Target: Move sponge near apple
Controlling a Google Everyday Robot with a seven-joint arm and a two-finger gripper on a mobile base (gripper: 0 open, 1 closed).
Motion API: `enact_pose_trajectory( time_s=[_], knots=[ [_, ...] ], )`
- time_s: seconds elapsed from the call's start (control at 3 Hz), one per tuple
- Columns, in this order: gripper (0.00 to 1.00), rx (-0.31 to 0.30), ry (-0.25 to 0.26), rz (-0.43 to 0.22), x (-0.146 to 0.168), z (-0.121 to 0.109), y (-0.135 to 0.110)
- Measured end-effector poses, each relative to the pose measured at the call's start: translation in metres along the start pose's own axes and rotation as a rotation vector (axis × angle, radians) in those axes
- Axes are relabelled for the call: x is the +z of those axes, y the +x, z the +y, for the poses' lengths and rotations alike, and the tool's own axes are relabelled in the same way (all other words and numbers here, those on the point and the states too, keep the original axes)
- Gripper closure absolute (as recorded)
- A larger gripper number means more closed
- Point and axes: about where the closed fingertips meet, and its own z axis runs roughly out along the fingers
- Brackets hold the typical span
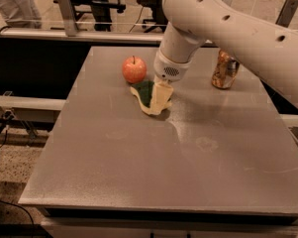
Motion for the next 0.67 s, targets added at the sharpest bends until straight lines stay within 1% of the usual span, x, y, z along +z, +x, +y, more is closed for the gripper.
enact_pose_trajectory(
  time_s=[0.33,0.67],
  knots=[
    [0.0,-0.023,-0.002,-0.005,-0.0052,-0.0027,0.0027],
    [0.0,-0.023,-0.003,-0.005,-0.0051,-0.0027,0.0027]
  ],
)
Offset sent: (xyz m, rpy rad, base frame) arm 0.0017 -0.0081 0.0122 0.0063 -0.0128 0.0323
